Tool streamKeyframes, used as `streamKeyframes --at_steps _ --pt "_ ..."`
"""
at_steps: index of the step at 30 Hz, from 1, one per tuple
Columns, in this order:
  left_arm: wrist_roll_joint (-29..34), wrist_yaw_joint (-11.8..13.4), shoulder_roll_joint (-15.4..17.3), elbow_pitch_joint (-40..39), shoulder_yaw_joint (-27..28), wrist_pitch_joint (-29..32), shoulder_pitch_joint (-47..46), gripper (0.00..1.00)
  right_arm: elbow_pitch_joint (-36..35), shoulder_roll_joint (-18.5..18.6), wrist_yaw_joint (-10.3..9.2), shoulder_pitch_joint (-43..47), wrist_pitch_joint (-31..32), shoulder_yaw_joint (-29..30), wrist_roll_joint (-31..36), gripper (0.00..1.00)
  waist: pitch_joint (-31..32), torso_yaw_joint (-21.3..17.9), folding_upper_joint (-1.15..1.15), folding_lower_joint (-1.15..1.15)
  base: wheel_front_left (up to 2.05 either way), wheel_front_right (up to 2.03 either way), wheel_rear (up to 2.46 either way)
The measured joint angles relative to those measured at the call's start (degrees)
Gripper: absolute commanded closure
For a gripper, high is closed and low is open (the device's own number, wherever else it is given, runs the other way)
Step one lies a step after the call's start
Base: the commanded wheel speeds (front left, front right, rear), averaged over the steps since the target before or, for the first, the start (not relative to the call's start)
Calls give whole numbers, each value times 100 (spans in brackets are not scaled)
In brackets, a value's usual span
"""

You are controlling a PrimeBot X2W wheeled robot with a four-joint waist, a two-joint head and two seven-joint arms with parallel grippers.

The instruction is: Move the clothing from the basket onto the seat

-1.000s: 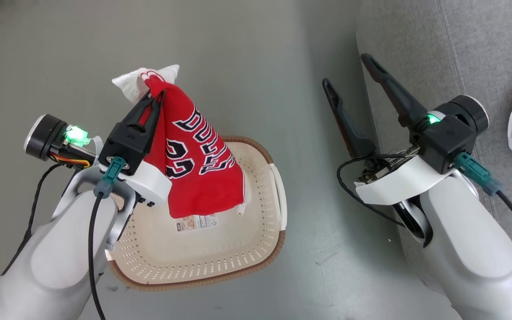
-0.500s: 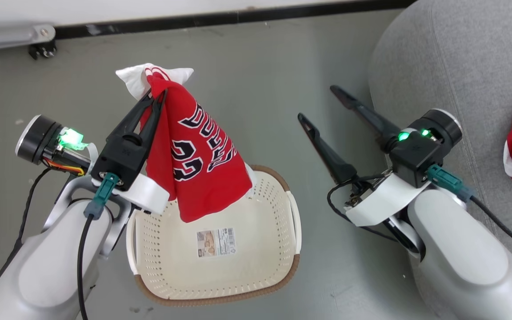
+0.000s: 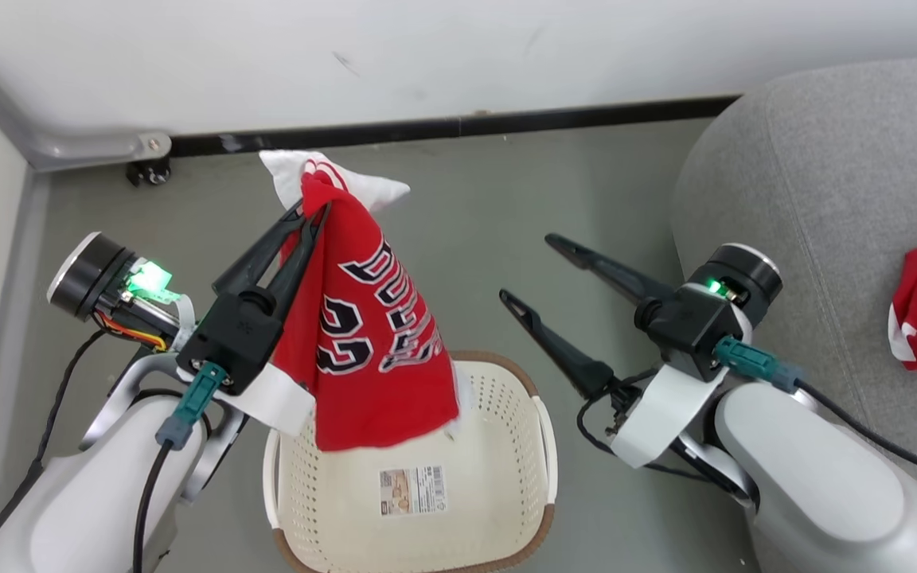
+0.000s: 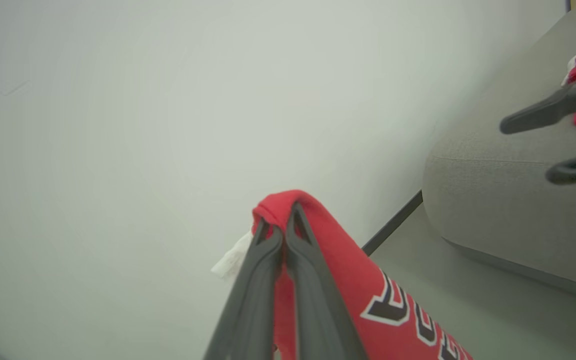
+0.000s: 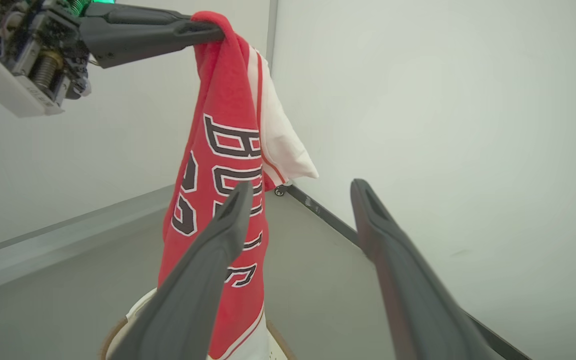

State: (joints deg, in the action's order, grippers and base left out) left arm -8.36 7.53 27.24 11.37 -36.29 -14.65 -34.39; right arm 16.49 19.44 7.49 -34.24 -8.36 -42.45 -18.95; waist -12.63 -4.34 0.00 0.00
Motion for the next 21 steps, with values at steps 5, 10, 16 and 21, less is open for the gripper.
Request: streamKeyframes --at_steps 5,10,16,21 --pt "-1 -103 99 -233 -18 0 37 100 -119 168 0 3 126 -354 -270 0 271 87 0 0 0 0 0" --pt "-1 -209 163 -543 -64 -1 37 100 -214 302 0 5 238 -602 -560 0 519 176 0 -1 0 0 0" --pt "-1 -407 225 -867 -167 -2 37 100 -380 467 0 6 357 -898 -920 0 782 284 0 -1 0 0 0" --pt "-9 -516 299 -1021 -208 -2 37 100 -506 558 0 5 471 -1068 -1227 0 934 357 0 -1 0 0 0"
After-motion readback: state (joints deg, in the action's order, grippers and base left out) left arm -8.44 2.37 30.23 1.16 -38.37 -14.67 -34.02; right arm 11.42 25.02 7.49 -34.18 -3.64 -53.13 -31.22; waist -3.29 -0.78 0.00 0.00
